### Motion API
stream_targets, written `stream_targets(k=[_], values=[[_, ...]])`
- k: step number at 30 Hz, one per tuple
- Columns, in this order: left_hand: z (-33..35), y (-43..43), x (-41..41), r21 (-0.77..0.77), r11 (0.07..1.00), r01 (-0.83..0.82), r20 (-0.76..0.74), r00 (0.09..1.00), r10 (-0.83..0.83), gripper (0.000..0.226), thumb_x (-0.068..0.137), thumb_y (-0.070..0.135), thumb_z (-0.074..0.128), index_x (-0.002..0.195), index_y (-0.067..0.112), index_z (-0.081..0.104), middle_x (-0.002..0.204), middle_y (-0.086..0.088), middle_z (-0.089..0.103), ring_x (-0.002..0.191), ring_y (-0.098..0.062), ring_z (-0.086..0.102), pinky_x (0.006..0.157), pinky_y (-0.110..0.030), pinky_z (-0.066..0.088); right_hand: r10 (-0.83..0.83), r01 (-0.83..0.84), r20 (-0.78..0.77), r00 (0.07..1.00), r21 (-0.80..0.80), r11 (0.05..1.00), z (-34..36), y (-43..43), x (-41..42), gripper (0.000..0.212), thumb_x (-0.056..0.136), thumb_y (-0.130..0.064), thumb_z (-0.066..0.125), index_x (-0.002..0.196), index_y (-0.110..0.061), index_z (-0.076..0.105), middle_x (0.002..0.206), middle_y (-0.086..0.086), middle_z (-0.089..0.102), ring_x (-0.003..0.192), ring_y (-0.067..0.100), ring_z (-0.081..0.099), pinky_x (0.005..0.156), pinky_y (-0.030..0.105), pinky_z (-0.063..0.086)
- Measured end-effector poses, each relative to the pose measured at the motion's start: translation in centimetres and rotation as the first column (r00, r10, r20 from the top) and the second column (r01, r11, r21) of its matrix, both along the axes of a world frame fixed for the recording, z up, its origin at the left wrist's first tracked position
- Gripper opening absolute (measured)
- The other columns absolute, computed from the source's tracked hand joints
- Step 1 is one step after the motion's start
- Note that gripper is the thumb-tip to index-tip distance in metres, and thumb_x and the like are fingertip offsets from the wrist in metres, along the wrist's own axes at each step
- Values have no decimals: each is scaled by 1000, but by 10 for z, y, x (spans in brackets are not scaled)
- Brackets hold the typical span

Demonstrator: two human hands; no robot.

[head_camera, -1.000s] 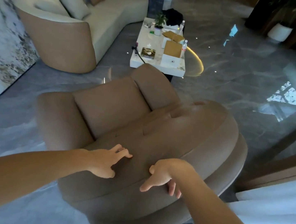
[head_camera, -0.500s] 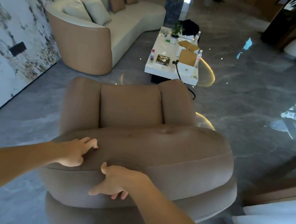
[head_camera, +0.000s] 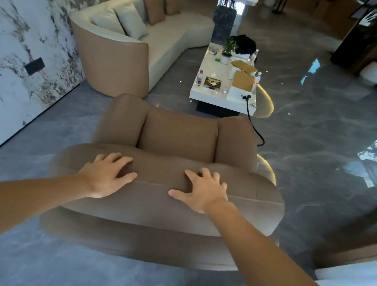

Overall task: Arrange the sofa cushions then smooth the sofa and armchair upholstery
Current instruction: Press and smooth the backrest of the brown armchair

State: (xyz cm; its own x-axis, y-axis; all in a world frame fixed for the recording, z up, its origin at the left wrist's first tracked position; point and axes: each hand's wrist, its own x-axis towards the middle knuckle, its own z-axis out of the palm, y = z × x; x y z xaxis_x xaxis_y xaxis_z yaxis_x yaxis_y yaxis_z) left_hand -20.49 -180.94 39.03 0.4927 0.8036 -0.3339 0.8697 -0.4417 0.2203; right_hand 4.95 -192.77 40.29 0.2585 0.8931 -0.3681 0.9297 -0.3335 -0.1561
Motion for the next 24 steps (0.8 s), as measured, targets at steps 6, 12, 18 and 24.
stream_targets(k=[6,12,18,24], values=[[-4,-13,-13,135,986,100,-25,995,-97,87,76,86,22,151,43,8,163,1,6,145,-33,6,114,-60,14,-123,123,-6,992,-17,992,-9,-2,-21,105,64,-95,29,153,-41,11,160,4,16,145,39,8,109,71,11],[-22,-8,-37,134,976,169,-6,986,-169,93,71,91,12,149,45,-9,163,3,-4,146,-34,-2,113,-65,5,-170,171,33,985,-38,984,-26,2,-63,103,65,-95,16,152,-44,-4,164,3,1,146,42,-5,107,75,3],[-38,15,-66,78,969,236,-6,972,-237,82,73,87,5,143,51,-21,161,7,-18,146,-33,-19,110,-68,-6,-243,247,65,968,-59,967,-45,13,-97,104,55,-96,-3,146,-49,-20,164,2,-13,145,44,-17,100,79,-6],[-36,50,-77,81,959,273,3,962,-274,82,74,85,4,144,50,-20,161,6,-19,145,-32,-22,110,-69,-9,-278,283,75,958,-69,957,-45,41,-113,103,57,-97,-1,146,-49,-21,164,2,-14,145,44,-18,100,79,-7]])
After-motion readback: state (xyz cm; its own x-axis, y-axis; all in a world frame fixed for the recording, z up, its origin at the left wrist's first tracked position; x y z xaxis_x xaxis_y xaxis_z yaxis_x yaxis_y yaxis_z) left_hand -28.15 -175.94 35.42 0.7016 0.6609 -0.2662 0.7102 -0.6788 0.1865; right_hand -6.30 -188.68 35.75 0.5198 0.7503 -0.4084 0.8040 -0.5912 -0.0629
